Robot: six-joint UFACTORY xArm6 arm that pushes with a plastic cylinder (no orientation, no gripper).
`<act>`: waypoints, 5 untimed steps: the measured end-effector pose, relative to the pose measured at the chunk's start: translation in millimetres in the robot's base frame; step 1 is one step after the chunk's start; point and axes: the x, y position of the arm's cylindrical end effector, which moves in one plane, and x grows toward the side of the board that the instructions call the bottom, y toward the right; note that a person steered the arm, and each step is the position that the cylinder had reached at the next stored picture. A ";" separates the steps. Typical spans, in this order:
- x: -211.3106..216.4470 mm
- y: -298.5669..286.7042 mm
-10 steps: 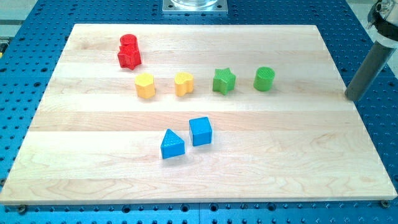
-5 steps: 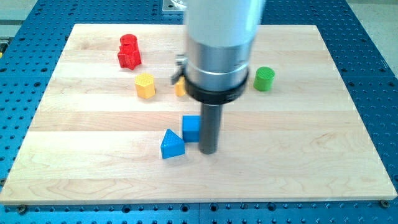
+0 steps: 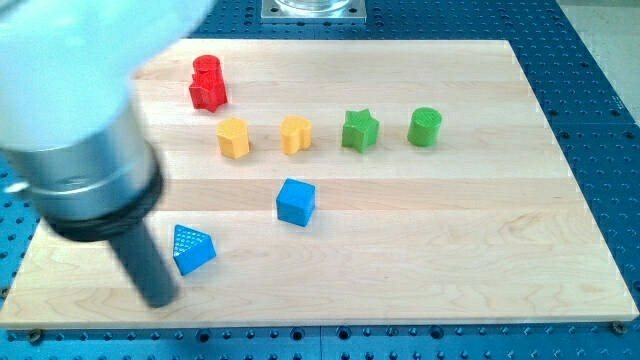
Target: Slide the blue triangle horizontal left to the blue cube
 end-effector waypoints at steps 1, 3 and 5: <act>-7.3 -2.2; -13.6 48.8; -62.0 47.8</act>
